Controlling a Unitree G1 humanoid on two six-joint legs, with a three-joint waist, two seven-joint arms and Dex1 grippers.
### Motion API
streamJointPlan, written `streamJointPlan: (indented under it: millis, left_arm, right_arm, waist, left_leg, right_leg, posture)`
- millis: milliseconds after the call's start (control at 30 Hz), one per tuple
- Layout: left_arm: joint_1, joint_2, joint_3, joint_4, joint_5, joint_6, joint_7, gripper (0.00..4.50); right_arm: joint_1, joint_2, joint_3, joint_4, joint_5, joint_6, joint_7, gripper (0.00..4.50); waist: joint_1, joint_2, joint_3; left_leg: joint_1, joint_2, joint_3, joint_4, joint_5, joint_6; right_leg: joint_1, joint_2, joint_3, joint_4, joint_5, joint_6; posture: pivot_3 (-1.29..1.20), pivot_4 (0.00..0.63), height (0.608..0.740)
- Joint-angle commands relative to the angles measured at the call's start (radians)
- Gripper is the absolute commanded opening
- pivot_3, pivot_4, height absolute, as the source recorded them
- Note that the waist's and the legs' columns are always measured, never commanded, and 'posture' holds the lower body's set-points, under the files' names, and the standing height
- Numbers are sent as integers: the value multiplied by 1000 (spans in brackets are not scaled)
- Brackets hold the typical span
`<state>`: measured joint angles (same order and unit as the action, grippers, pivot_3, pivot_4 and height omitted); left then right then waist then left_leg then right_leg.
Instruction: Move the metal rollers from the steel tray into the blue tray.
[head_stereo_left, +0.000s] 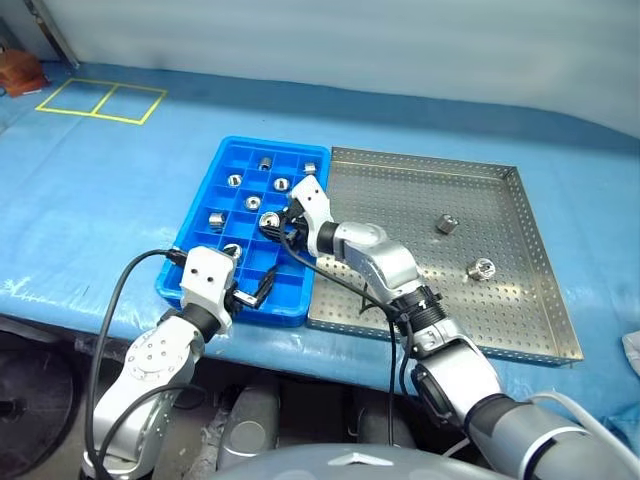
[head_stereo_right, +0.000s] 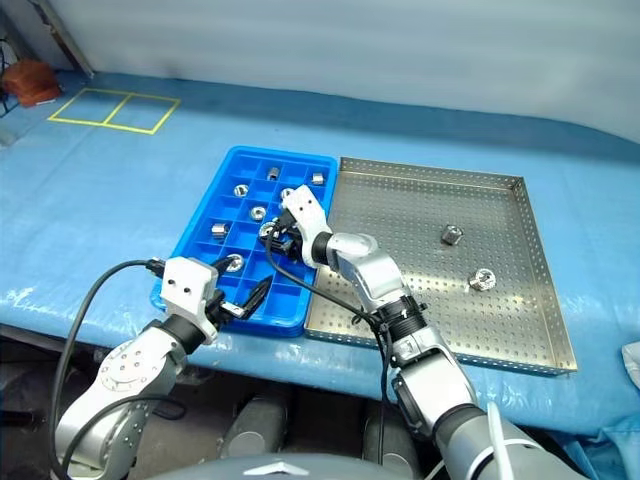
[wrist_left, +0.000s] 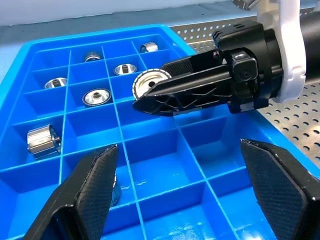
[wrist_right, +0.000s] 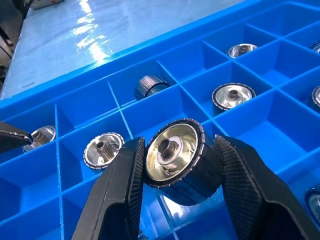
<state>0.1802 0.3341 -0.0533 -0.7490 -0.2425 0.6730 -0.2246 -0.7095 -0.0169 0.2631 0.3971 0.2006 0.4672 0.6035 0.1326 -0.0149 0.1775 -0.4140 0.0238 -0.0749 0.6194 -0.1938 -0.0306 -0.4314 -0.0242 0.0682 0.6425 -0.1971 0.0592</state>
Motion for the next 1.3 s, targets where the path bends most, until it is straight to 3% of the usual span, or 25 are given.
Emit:
streamJointPlan:
  millis: [33, 267, 533, 867, 1067, 1300]
  left_arm:
    - [-3, -4, -5, -47, 6, -10, 5, 4240]
    - [-25, -5, -21, -29, -1, -5, 2, 4240]
    - [-124, -33, -93, 22, -22, -21, -43, 4240]
    - [-326, -110, -207, 225, -33, -97, -159, 4240]
    - [-430, -120, -259, 350, -25, -141, -261, 4240]
    - [-446, -126, -279, 389, -15, -161, -297, 4240]
  right_arm:
    - [-45, 18, -26, 27, -2, -22, 6, 1849]
    - [-25, 22, -51, -2, -23, -81, -32, 4073]
    - [125, -83, -112, -382, -28, 5, -107, 4073]
    - [400, -283, -315, -791, -92, 285, -316, 4073]
    - [499, -277, -378, -813, -114, 308, -402, 4073]
    - [535, -268, -422, -743, -164, 261, -498, 4073]
  waist:
    - [5, 0, 0]
    - [19, 0, 0]
    - [22, 0, 0]
    - [-12, 0, 0]
    - [-89, 0, 0]
    - [-150, 1, 0]
  left_leg:
    - [0, 0, 0, 0, 0, 0]
    - [0, 0, 0, -4, 0, 0]
    - [-1, 0, -1, -3, 0, -1]
    - [-2, 0, 0, -3, 0, -1]
    - [-2, 0, 0, 0, 0, -1]
    - [-1, 0, 1, 6, 0, -1]
  right_leg:
    - [0, 0, 0, 0, 0, 0]
    - [-1, 0, -1, -1, -1, -2]
    - [0, 0, -2, -2, -1, -2]
    - [0, -1, -1, -5, -1, -1]
    - [1, -1, 0, -4, -1, 0]
    - [3, -1, 0, 1, 0, 1]
  posture:
    - [444, 150, 740]
    - [415, 150, 740]
    - [354, 150, 740]
    - [175, 150, 740]
    - [84, 150, 740]
    - [48, 150, 740]
